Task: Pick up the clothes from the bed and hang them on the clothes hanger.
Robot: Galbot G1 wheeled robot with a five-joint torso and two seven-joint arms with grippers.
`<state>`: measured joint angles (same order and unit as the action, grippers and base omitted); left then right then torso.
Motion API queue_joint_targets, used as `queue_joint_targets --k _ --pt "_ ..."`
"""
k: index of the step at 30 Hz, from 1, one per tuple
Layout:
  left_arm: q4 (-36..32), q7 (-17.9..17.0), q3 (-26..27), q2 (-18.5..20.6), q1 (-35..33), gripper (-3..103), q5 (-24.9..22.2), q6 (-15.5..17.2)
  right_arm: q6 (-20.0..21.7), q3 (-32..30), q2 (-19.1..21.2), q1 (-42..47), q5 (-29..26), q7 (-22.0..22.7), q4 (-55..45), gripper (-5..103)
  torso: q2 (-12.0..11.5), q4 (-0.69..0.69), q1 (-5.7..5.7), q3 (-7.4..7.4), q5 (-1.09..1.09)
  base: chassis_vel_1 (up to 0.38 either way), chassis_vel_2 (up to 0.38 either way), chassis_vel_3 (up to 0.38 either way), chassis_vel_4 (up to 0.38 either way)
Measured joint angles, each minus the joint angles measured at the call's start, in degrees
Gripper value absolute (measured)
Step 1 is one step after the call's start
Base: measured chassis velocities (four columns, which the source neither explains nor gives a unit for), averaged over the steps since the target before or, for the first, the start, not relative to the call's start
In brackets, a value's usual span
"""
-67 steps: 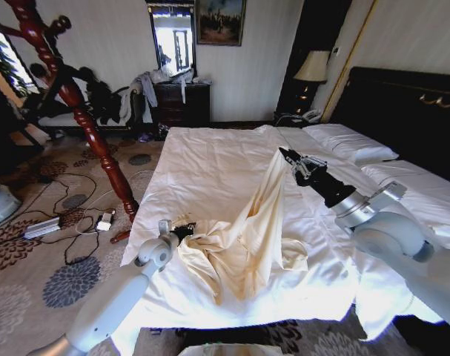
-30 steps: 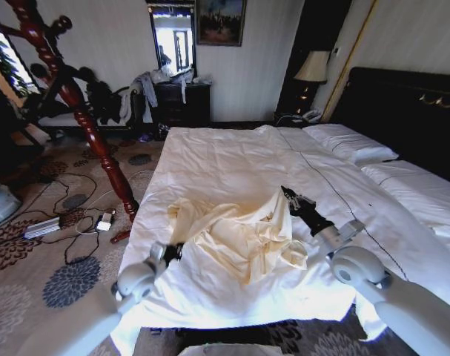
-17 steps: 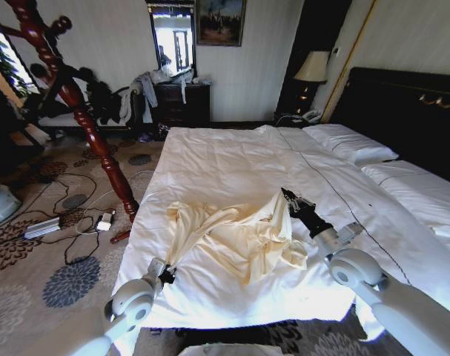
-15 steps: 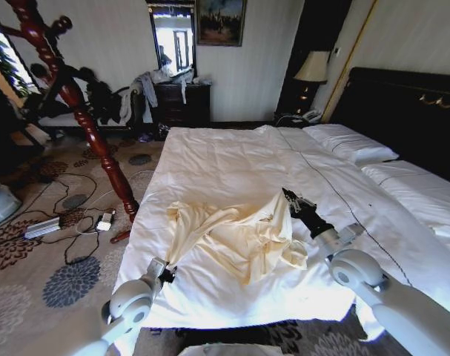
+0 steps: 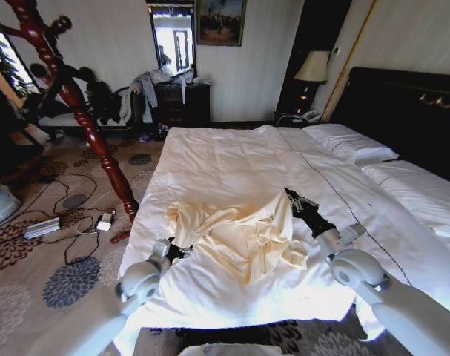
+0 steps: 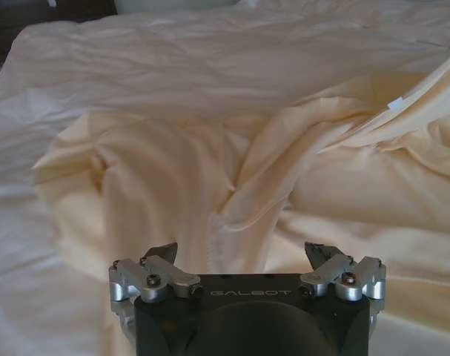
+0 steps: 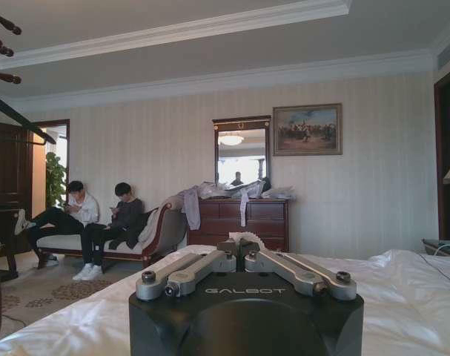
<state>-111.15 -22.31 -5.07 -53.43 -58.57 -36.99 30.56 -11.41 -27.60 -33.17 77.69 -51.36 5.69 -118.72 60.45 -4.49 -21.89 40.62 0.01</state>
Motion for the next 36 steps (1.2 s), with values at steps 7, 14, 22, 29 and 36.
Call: queue_joint_targets --k 7,14,22,29,36 --pt "2.49 0.75 -1.52 -2.14 0.20 78 4.08 -2.30 -0.01 -0.01 0.02 -0.13 -0.08 0.18 0.35 0 0.00 0.03 0.00 0.00 0.00 0.000 0.000 0.000 0.000" --pt "3.22 0.95 -0.92 -2.27 -0.41 51 5.55 -3.69 -0.22 0.01 -0.21 0.04 0.12 0.33 1.06 0 0.00 0.03 0.00 0.00 -0.01 0.000 0.000 0.000 0.000" --pt "3.52 1.74 0.31 -2.35 -0.97 41 5.56 -4.69 -0.22 0.25 -0.52 -0.08 0.40 0.74 1.63 0 0.00 0.03 0.01 0.00 -0.01 0.000 0.000 0.000 0.000" --pt "4.91 2.10 0.38 -3.29 -1.10 45 5.82 -5.55 -0.21 0.35 -0.46 -0.02 0.56 0.92 1.81 0 0.00 0.03 0.01 0.00 -0.01 0.000 0.000 0.000 0.000" --pt "6.56 2.69 1.13 -4.46 -1.11 58 5.81 -7.47 -0.15 0.38 -0.43 -0.17 0.50 1.02 1.98 0 0.00 0.02 0.01 0.00 -0.01 0.000 0.000 0.000 0.000"
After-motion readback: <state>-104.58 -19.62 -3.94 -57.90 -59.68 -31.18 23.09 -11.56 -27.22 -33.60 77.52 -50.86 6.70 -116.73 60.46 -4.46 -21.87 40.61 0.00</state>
